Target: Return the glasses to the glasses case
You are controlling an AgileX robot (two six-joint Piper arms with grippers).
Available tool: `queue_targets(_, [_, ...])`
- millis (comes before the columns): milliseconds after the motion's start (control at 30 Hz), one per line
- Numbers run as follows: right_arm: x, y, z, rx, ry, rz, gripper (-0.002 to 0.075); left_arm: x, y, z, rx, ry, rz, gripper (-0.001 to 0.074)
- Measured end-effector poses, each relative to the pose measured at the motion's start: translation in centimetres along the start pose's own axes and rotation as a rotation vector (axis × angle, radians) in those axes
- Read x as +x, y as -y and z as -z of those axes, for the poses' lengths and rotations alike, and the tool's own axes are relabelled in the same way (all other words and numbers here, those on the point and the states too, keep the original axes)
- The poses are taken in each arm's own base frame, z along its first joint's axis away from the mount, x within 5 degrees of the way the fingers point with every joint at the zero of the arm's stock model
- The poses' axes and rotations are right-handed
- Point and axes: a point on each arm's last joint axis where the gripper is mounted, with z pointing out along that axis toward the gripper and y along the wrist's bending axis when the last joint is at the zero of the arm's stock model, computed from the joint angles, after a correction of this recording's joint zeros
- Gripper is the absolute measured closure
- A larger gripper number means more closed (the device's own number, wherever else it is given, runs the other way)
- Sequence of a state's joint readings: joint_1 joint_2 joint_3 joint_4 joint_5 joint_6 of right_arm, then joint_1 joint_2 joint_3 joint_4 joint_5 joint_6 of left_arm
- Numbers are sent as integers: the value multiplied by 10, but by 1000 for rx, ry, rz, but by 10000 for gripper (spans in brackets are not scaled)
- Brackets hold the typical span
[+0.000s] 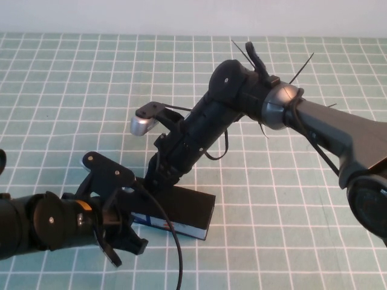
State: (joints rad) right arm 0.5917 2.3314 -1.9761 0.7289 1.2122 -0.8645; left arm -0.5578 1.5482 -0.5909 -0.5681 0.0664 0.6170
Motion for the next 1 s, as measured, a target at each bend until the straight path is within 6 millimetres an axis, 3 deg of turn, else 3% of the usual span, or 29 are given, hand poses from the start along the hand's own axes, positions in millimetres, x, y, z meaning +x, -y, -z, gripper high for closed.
queue_targets(267, [-2, -1, 2, 3, 0, 11, 739, 9, 11, 4, 156, -176, -309, 736])
queue_targets(467, [-12, -3, 22, 83, 2, 58, 739, -16, 15, 33, 333, -427, -554, 736])
queue_targets(533, [-18, -11, 40, 145, -2, 76, 739, -31, 9, 46, 298, -520, -582, 736])
queue_targets(667, [-25, -34, 87, 306, -15, 80, 739, -60, -18, 68, 86, -536, -503, 736])
queue_targets(800, [-25, -53, 142, 467, 28, -4, 739, -77, -51, 99, -62, -348, -301, 736])
queue_targets(1000, [-11, -81, 230, 625, 188, -162, 739, -73, -87, 177, -210, -63, -35, 736])
